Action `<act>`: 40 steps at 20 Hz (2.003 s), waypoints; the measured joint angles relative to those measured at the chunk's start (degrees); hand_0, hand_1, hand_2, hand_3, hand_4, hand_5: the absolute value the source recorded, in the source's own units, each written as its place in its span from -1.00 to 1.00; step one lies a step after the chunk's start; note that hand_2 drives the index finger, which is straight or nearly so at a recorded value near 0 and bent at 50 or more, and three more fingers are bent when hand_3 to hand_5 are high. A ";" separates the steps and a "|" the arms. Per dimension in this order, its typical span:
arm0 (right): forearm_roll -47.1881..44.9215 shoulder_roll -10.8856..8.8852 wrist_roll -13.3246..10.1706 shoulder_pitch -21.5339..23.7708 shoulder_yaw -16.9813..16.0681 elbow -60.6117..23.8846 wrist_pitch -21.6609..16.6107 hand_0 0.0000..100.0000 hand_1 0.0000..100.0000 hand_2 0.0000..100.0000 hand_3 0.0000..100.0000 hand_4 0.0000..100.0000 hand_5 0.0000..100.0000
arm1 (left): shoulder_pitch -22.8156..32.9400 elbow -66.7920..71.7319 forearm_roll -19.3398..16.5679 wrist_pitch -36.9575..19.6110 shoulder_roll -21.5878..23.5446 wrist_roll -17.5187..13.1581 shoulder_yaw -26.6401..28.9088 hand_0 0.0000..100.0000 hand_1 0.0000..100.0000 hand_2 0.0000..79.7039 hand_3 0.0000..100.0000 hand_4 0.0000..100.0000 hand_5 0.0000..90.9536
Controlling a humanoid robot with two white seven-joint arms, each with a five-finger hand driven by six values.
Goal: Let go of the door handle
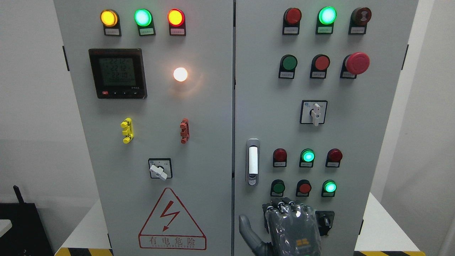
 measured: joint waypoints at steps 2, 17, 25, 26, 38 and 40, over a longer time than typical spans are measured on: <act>0.35 0.17 -0.15 -0.31 0.01 0.49 0.01 -0.25 -1.00 1.00 1.00 1.00 0.89 | 0.00 0.00 0.00 0.00 0.00 0.00 0.00 -0.76 -0.22 -1.00 -1.00 -1.00 -1.00; 0.99 0.76 2.31 -3.43 -0.79 3.10 2.23 -0.25 -1.00 1.00 1.00 1.00 0.88 | 0.00 0.00 0.00 0.00 0.00 0.00 0.00 -0.76 -0.22 -1.00 -1.00 -1.00 -1.00; 0.87 0.85 2.53 -4.44 -1.57 3.65 2.68 -0.26 -1.00 1.00 1.00 1.00 0.88 | 0.00 0.00 0.00 0.00 0.00 0.00 0.00 -0.76 -0.22 -1.00 -1.00 -1.00 -1.00; 0.86 0.85 2.70 -4.57 -1.67 3.71 2.78 -0.26 -1.00 1.00 1.00 1.00 0.87 | 0.00 0.00 0.00 0.00 0.00 0.00 0.00 -0.76 -0.22 -1.00 -1.00 -1.00 -1.00; 0.83 0.85 5.11 -7.58 -2.47 4.62 3.09 -0.26 -1.00 1.00 1.00 1.00 0.88 | 0.00 0.00 0.00 0.00 0.00 0.00 0.00 -0.76 -0.22 -1.00 -1.00 -1.00 -1.00; 0.84 0.85 5.34 -7.95 -2.53 4.80 3.09 -0.26 -1.00 1.00 1.00 1.00 0.88 | 0.00 0.00 0.00 0.00 0.00 0.00 0.00 -0.76 -0.22 -1.00 -1.00 -1.00 -1.00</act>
